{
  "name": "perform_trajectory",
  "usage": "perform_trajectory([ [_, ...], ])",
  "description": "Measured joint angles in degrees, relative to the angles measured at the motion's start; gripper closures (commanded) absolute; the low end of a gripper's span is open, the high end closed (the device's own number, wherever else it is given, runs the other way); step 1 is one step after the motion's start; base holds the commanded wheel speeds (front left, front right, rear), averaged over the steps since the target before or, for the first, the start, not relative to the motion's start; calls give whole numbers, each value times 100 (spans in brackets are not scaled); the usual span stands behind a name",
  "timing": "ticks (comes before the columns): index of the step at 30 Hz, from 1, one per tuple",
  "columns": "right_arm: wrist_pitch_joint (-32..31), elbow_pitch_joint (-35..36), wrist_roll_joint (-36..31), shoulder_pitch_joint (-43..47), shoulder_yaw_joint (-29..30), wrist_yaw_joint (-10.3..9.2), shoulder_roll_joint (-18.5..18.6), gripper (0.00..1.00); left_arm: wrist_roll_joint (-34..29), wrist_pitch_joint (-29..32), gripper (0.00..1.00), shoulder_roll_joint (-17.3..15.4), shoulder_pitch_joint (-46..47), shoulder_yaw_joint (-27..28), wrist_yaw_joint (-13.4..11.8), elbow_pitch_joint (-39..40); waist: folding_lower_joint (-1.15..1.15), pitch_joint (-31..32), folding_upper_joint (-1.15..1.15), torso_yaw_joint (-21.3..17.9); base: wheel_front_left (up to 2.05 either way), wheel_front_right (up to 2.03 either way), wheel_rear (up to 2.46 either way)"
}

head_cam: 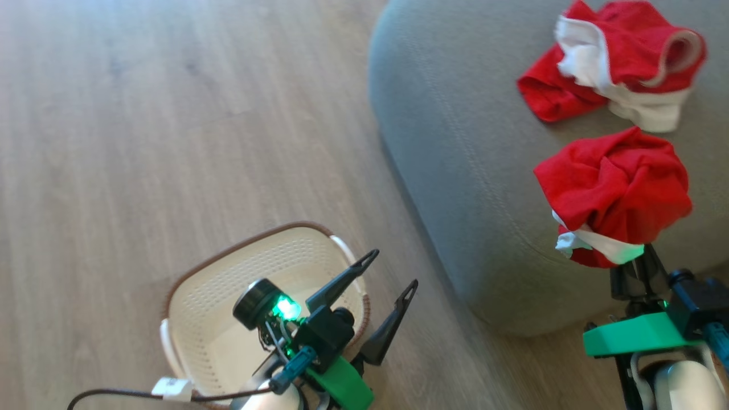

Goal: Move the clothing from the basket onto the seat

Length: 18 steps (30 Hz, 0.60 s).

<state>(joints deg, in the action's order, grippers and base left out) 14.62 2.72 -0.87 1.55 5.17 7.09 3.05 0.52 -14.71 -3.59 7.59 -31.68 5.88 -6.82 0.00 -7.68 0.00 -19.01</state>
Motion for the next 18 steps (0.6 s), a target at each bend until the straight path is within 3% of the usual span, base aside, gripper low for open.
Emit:
perform_trajectory([
  [14,0,37,0,-110,67,1,-41,100,-2,0,0,-26,163,-136,-5,25,0,-266,0,-939,0,0,0],
  [18,0,102,1,-99,268,1,-46,100,-1,0,0,-25,370,-202,3,16,0,-397,0,-1055,0,0,0],
])
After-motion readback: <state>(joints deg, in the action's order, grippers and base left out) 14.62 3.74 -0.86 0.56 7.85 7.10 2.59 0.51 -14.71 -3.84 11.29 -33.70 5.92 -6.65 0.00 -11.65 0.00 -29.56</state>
